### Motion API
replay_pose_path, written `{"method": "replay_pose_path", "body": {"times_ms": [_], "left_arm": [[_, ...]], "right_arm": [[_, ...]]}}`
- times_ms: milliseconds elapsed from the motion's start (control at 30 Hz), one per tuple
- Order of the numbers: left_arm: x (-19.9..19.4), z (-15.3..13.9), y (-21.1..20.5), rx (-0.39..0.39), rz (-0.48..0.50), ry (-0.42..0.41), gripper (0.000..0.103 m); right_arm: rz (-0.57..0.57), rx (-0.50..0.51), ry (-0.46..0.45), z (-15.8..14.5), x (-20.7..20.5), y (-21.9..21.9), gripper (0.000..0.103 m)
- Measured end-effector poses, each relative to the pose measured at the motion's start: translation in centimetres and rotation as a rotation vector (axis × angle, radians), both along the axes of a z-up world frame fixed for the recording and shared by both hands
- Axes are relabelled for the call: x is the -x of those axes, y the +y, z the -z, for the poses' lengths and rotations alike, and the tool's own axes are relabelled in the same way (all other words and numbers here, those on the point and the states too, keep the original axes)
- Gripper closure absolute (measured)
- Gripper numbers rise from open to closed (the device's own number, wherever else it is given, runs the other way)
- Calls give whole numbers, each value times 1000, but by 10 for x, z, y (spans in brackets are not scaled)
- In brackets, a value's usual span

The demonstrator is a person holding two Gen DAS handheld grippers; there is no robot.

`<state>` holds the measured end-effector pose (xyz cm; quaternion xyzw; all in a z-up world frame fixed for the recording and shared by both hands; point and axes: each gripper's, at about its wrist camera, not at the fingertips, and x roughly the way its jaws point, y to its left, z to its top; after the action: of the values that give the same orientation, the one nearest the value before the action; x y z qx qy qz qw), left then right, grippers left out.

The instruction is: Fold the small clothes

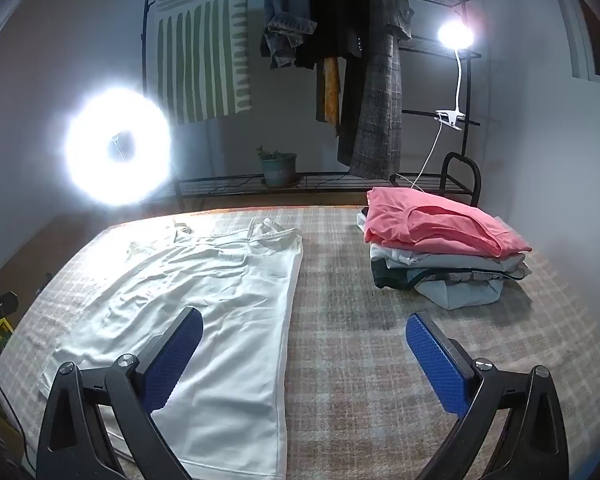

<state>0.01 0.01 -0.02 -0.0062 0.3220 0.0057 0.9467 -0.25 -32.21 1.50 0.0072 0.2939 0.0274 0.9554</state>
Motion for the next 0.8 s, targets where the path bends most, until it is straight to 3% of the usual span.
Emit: {"method": "replay_pose_path", "body": {"times_ms": [100, 800], "left_arm": [[1, 0, -3, -25, 5, -21, 0], [-1, -3, 6, 8, -33, -36, 0]], "right_arm": [[-2, -7, -6, -1, 1, 0, 0], [-10, -27, -5, -2, 0, 1, 0]]}}
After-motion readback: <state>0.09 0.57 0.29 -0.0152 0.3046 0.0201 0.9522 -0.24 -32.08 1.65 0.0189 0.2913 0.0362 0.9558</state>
